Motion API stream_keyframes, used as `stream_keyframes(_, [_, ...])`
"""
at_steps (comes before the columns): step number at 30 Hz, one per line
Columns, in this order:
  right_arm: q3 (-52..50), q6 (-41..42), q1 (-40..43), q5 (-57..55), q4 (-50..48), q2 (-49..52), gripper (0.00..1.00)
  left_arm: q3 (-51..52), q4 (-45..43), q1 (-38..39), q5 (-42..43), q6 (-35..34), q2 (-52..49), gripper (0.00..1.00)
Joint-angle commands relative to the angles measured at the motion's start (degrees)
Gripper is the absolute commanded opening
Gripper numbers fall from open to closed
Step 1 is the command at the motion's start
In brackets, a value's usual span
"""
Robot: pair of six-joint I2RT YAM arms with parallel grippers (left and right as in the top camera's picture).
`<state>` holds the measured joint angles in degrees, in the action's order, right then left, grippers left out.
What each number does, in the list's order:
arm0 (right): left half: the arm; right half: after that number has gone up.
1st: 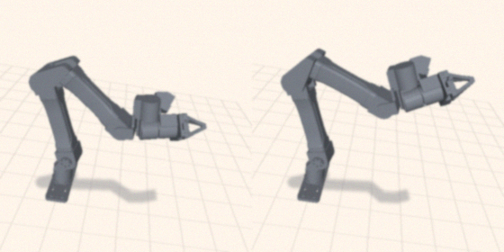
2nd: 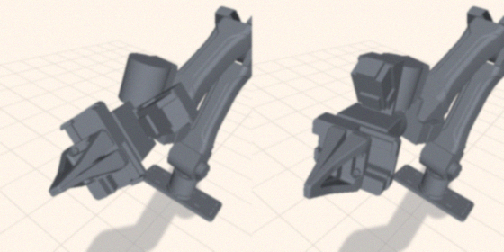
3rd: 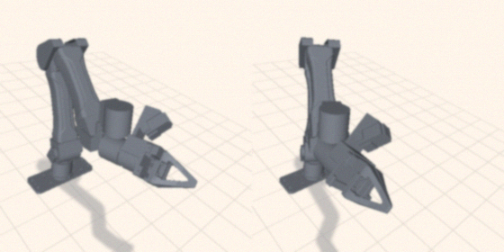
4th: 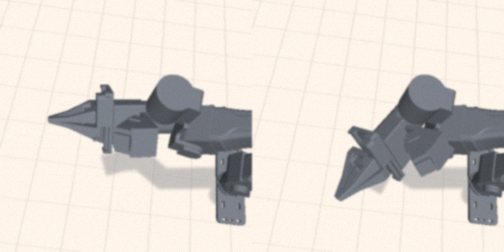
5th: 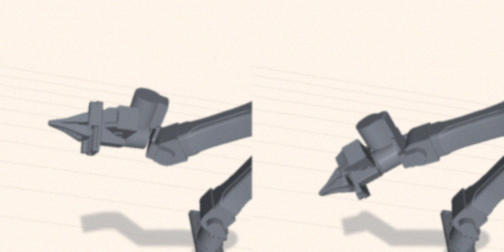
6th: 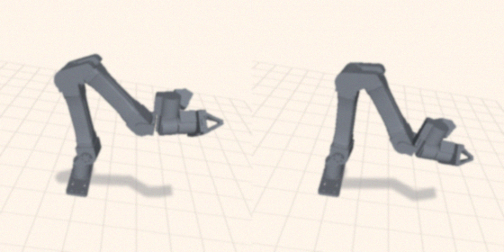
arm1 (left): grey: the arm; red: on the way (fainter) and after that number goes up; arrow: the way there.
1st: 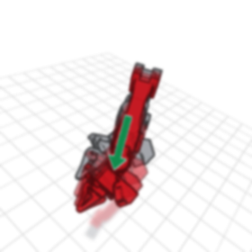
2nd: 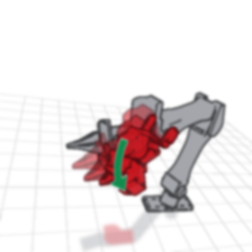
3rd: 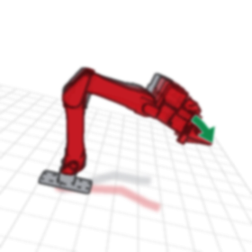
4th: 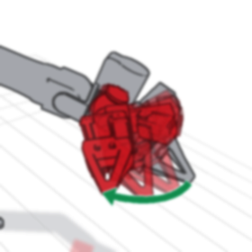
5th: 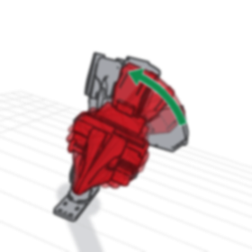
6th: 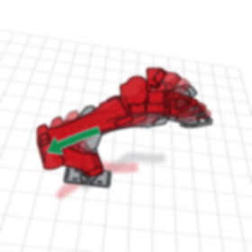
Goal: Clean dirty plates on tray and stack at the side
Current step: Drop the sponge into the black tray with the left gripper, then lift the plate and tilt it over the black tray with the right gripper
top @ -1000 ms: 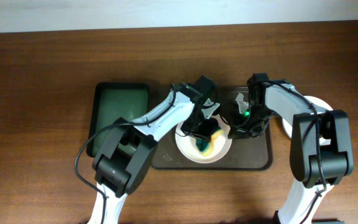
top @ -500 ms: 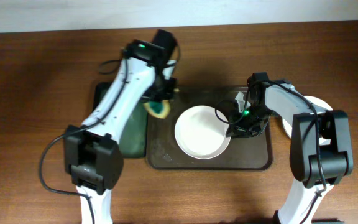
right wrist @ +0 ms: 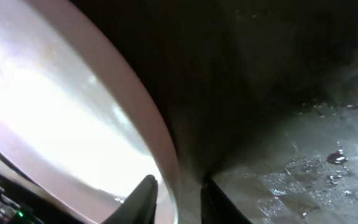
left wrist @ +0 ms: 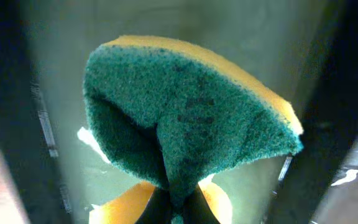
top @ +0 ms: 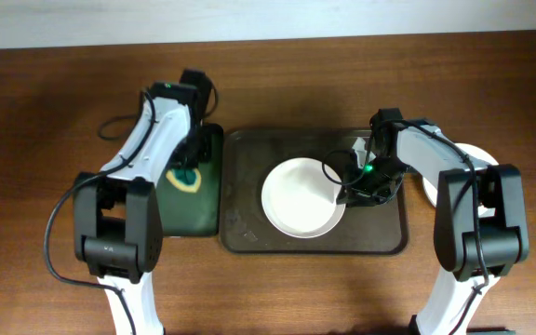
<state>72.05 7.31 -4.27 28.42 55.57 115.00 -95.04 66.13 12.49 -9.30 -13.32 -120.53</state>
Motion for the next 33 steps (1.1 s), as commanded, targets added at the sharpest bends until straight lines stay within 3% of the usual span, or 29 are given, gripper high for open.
stream_keyframes(1, [-0.39,-0.31,-0.22,-1.05,-0.2,-1.03,0.28,4.48,-2.89,-0.74,-0.66,-0.79,0.42,0.23])
stream_keyframes(3, [-0.39,-0.31,-0.22,-1.05,-0.44,-1.03,0.24,4.63,-2.99,-1.62,-0.57,-0.79,0.42,0.78])
stream_keyframes(4, [-0.37,-0.31,-0.22,-1.05,-0.61,-1.03,0.24,4.39,-2.86,-2.21,-0.17,-0.76,0.46,0.89])
stream_keyframes(5, [-0.37,-0.31,-0.22,-1.07,-0.87,-1.03,0.24,3.3,-1.66,-2.99,2.14,-0.66,0.5,0.92])
stream_keyframes(11, [-0.39,0.74,-1.4,-5.7,-1.29,-1.03,0.28,-5.77,3.87,-7.91,16.98,0.9,3.96,0.94])
stream_keyframes(15, [-0.39,4.0,-5.25,-12.46,-2.51,-1.03,0.29,-12.26,4.59,-10.27,16.2,1.4,12.61,0.95])
stream_keyframes(17, [-0.37,6.1,-7.06,-16.83,-3.21,-1.03,0.17,-14.49,4.22,-11.26,13.92,1.38,18.05,0.99])
stream_keyframes(18, [-0.37,6.82,-7.63,-17.77,-3.58,-1.03,0.04,-14.91,3.93,-11.69,13.31,1.38,20.63,1.0])
stream_keyframes(22, [1.97,6.93,-8.09,-17.2,-3.21,-1.03,0.04,-14.93,3.87,-12.28,12.92,1.38,27.98,1.0])
stream_keyframes(29, [20.48,6.51,-8.61,-17.11,11.21,-1.09,0.04,-14.93,4.07,-12.28,12.92,1.38,33.86,0.99])
stream_keyframes(33, [30.88,6.78,-12.02,-17.27,13.62,-1.09,0.04,-14.93,4.07,-12.31,12.92,1.38,33.94,1.0])
